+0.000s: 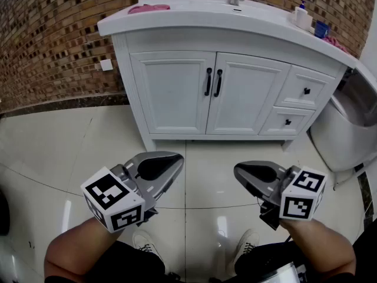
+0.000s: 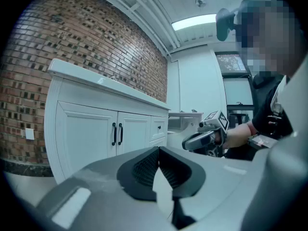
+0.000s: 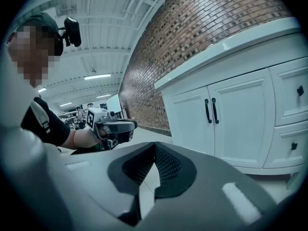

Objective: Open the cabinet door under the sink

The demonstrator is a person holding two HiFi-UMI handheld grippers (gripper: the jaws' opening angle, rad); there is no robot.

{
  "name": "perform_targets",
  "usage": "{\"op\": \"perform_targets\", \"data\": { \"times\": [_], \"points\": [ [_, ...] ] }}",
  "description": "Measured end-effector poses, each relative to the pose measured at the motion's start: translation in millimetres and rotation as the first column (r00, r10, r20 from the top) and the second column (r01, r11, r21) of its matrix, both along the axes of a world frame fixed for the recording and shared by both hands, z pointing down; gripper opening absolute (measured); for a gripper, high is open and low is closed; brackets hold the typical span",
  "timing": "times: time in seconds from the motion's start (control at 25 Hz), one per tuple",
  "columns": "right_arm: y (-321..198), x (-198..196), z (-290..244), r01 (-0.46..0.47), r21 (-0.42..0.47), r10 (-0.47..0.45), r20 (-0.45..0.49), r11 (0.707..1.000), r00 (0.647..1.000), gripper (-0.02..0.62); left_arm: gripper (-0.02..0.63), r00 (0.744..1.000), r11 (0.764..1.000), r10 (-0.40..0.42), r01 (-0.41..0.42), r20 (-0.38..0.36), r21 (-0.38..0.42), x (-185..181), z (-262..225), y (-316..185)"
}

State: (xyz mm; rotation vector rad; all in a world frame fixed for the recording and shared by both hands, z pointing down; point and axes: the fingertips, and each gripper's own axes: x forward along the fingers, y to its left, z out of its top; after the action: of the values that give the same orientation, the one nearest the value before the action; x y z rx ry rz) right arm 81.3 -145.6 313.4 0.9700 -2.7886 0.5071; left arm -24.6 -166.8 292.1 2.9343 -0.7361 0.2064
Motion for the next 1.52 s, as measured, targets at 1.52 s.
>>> {"op": "perform_targets", "data": {
  "times": [1.52],
  "points": [
    [-44, 18, -26, -0.025, 0.075, 0.021, 0.055, 0.997, 0.998, 0.008, 0.125, 0.957, 0.95, -0.284, 0.274, 0.052, 0.147, 85, 19, -276]
  ]
}}
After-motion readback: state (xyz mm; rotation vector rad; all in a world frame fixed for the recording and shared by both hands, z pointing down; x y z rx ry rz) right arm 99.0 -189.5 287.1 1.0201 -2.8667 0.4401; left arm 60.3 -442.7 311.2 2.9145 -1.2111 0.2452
